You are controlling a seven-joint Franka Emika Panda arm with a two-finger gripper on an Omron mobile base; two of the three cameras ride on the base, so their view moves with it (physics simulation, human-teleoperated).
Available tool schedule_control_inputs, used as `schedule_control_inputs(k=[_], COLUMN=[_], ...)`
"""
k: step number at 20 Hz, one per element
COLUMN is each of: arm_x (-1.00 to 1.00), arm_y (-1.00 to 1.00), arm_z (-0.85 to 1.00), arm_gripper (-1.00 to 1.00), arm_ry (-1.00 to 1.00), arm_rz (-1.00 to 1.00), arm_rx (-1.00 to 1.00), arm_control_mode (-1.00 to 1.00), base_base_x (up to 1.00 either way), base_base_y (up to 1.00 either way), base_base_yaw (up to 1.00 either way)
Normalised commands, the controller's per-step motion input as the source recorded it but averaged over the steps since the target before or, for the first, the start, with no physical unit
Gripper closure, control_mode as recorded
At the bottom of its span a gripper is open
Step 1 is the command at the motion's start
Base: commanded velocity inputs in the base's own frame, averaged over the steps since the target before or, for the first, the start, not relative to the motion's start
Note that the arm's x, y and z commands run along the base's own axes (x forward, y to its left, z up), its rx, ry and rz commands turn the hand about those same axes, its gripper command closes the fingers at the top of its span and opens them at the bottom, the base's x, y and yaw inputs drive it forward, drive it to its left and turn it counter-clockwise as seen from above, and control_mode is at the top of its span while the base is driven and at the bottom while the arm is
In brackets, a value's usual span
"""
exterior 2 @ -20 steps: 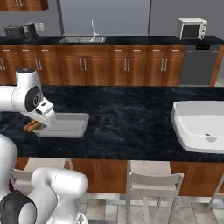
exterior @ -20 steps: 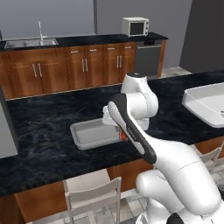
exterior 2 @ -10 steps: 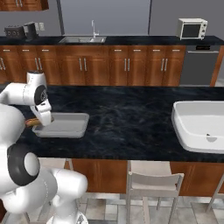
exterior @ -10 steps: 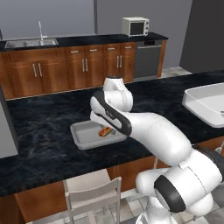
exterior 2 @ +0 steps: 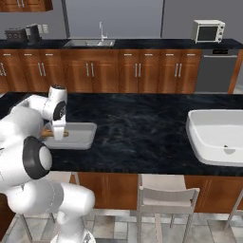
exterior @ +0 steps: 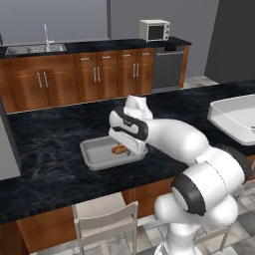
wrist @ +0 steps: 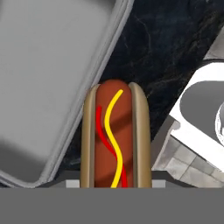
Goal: Place the cold items (kiwi and pear) from the fridge in one tupperware on the dining counter. Place the warm items (hot dog and kebab skewer) in the stove area in another tupperware.
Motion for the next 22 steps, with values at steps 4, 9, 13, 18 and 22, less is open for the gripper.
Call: schedule_control_inputs(k=[4, 9, 13, 18, 22], arm_x=[0.6, 0.47, 0.39, 0.35, 0.32], arm_y=[0.03, 0.09, 0.04, 0.1, 0.02], arm_z=[-0.26, -0.26, -0.28, -0.24, -0.24], arm_gripper=[1.0, 1.0, 1.0, 1.0, 1.0], arm_ry=[0.03, 0.11, 0.12, 0.09, 0.01], arm_rz=[-0.16, -0.15, -0.11, -0.02, 0.0], arm_rx=[-0.08, -0.12, -0.08, -0.02, 0.0], arm_control_mode=[-1.0, -1.0, -1.0, -1.0, -1.0], base_base_x=[0.0, 0.0, 0.0, 0.0, 0.0], base_base_y=[0.0, 0.0, 0.0, 0.0, 0.0], base_base_yaw=[0.0, 0.0, 0.0, 0.0, 0.0])
